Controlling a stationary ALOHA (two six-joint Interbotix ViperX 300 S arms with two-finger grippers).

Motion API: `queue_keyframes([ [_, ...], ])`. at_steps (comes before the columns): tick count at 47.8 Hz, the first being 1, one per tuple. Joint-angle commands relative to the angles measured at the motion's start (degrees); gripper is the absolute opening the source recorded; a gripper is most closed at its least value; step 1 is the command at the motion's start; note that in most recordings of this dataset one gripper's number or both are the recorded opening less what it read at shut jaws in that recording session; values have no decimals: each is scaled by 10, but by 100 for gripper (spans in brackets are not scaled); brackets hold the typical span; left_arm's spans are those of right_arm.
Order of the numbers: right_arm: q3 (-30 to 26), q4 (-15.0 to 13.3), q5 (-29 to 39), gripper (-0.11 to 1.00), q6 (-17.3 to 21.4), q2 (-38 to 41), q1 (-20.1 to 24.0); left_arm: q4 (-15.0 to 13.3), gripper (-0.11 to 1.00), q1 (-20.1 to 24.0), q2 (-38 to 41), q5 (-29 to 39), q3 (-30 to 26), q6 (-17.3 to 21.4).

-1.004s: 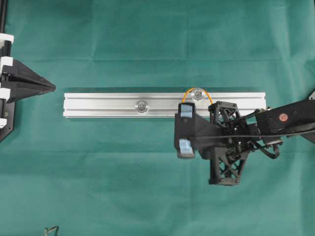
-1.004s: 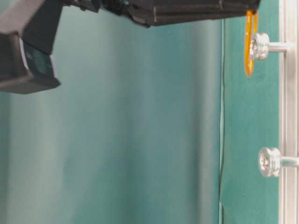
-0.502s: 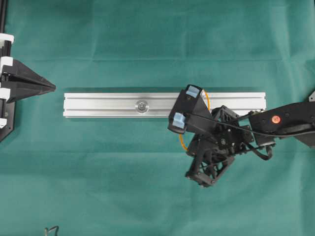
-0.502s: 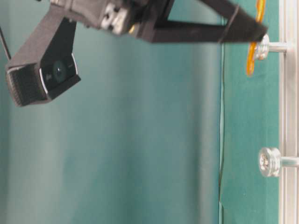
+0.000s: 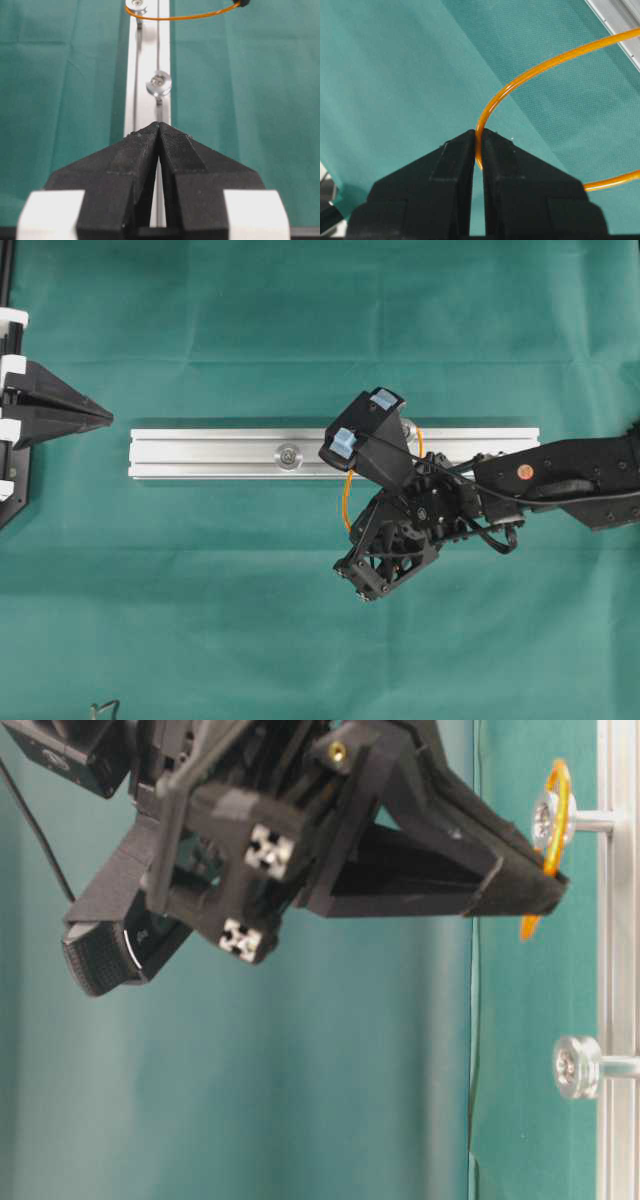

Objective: Hook the rubber onto the shaft.
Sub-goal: 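Rotate the right gripper and drape the band loop over the peg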

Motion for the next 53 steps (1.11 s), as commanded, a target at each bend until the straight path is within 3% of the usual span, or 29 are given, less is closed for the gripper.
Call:
queue_keyframes([
  [1, -16, 2, -4, 7, 9, -7, -3, 2, 0, -1, 4, -4, -18, 1],
  [19, -16, 1, -4, 7, 20, -7, -8, 2, 0, -1, 4, -4, -19, 1],
  [41, -47, -35, -6, 7, 14, 16, -33, 2, 0, -1, 5, -4, -18, 1],
  [53, -50, -47, -41, 7, 11, 30, -48, 2, 0, 0, 5, -3, -19, 1],
])
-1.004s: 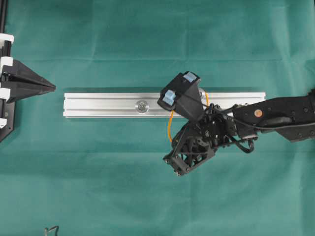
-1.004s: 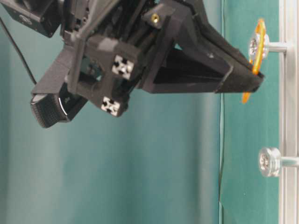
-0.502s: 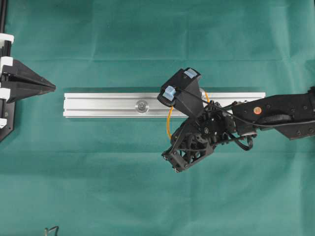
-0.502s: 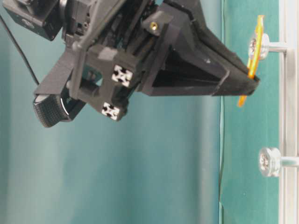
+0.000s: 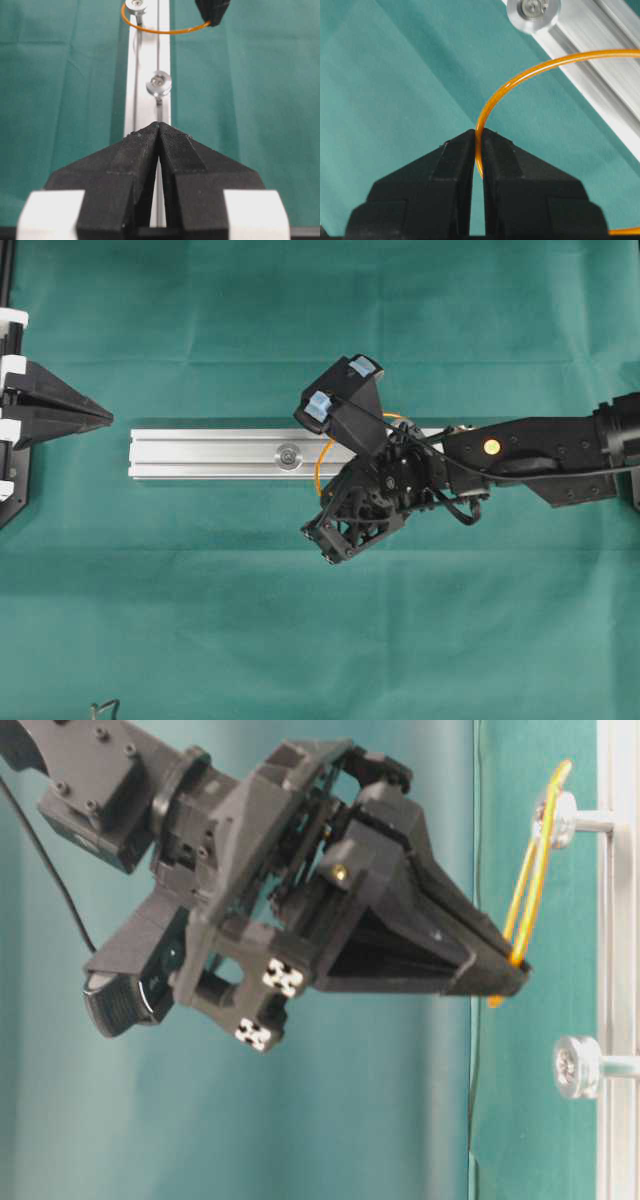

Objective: Hook the rubber onto the shaft.
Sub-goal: 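Rotate the right gripper and drape the band loop over the peg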

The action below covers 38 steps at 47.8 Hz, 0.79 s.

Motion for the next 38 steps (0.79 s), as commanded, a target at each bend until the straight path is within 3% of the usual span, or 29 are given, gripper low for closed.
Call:
queue_keyframes([
  [1, -16, -4, -19, 7, -2, -6, -6, 1, 0, -2, 4, -4, -19, 1],
  [38, -46, -16, -71, 7, -2, 44, -38, 1, 0, -2, 4, -4, -19, 1],
])
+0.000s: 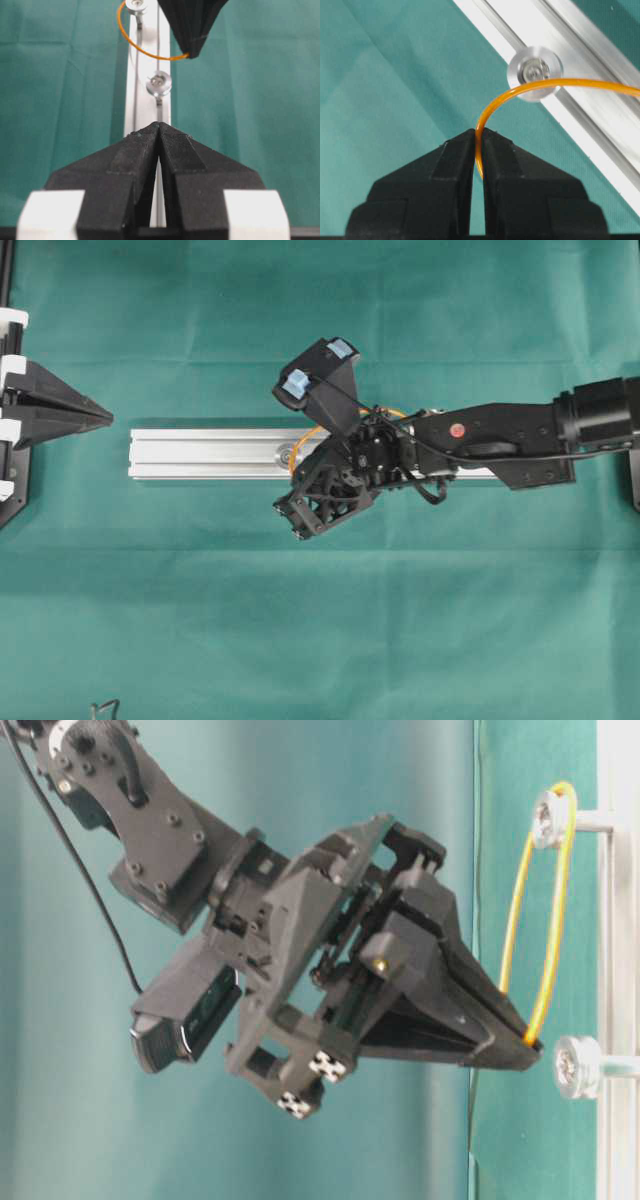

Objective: Hook the rubber onto the shaft.
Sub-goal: 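Rotate the right gripper and drape the band loop over the peg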

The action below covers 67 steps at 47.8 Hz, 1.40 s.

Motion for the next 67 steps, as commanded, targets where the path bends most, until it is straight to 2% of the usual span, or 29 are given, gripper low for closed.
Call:
queue_keyframes([
  [1, -24, -3, -6, 7, -1, -4, -4, 1, 0, -1, 4, -4, -19, 1],
  [28, -41, -1, -6, 7, -1, 11, -16, 1, 0, -1, 4, -4, -19, 2],
  [50, -51, 18, -12, 7, 0, 29, -18, 1, 0, -1, 4, -4, -19, 2],
  [67, -65, 18, -30, 7, 0, 51, -24, 1, 0, -1, 4, -4, -19, 2],
])
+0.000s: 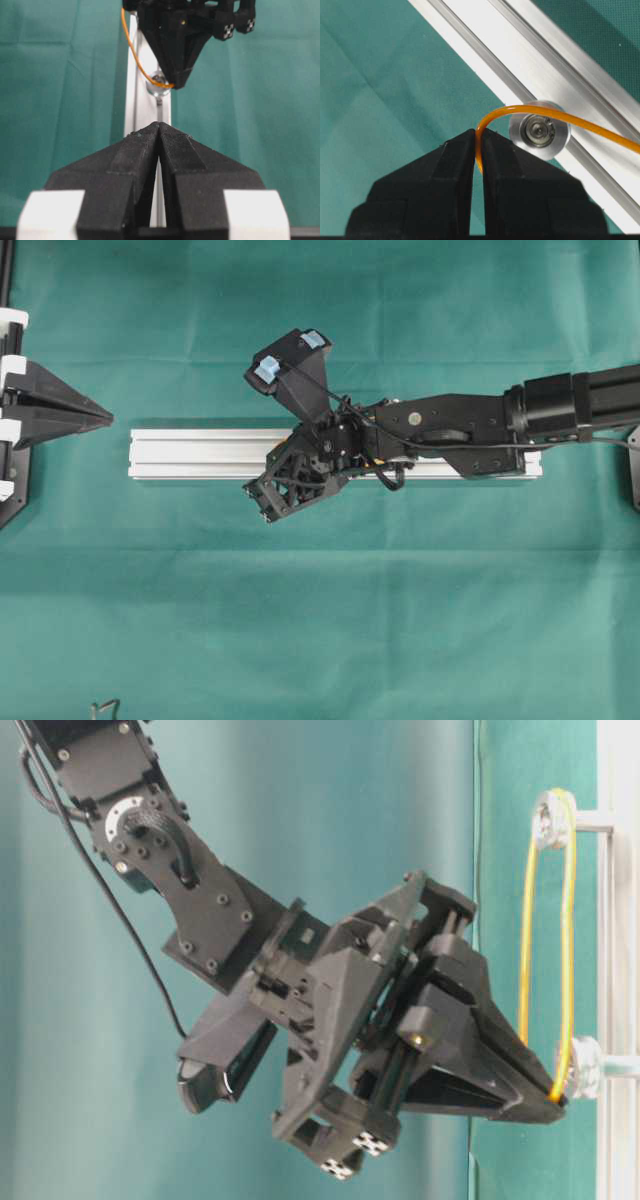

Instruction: Hook the rubber onto the shaft.

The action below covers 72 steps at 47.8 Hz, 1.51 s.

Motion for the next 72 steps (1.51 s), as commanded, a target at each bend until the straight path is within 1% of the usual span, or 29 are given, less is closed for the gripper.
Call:
queue_keyframes([
  [1, -18, 2, -13, 7, 0, -9, -3, 1, 0, -1, 4, -4, -19, 1],
  [23, -18, 2, -15, 7, 0, -7, -10, 1, 0, -1, 4, -4, -18, 1],
  [51, -24, 33, -18, 7, 0, 16, -18, 1, 0, -1, 5, -5, -18, 1],
  [72, -28, 44, -15, 7, 0, 26, -18, 1, 0, -1, 5, -5, -18, 1],
])
